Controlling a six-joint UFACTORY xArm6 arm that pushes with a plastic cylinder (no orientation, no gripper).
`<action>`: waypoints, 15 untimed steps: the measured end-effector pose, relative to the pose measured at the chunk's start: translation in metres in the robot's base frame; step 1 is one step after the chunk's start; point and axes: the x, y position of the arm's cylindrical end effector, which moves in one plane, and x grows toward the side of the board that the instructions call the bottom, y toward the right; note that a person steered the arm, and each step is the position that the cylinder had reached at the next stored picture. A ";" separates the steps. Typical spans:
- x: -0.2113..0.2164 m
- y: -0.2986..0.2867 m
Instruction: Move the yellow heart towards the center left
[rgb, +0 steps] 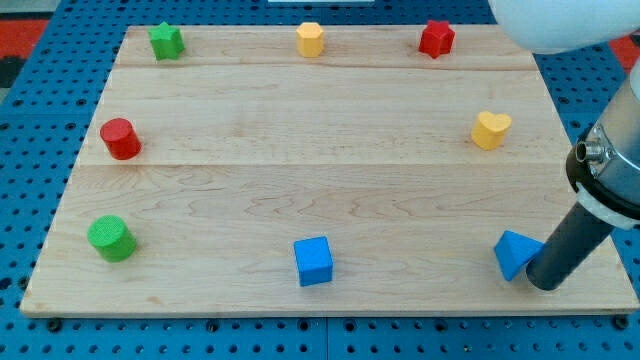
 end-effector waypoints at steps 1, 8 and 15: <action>-0.001 0.000; -0.189 0.092; -0.224 -0.173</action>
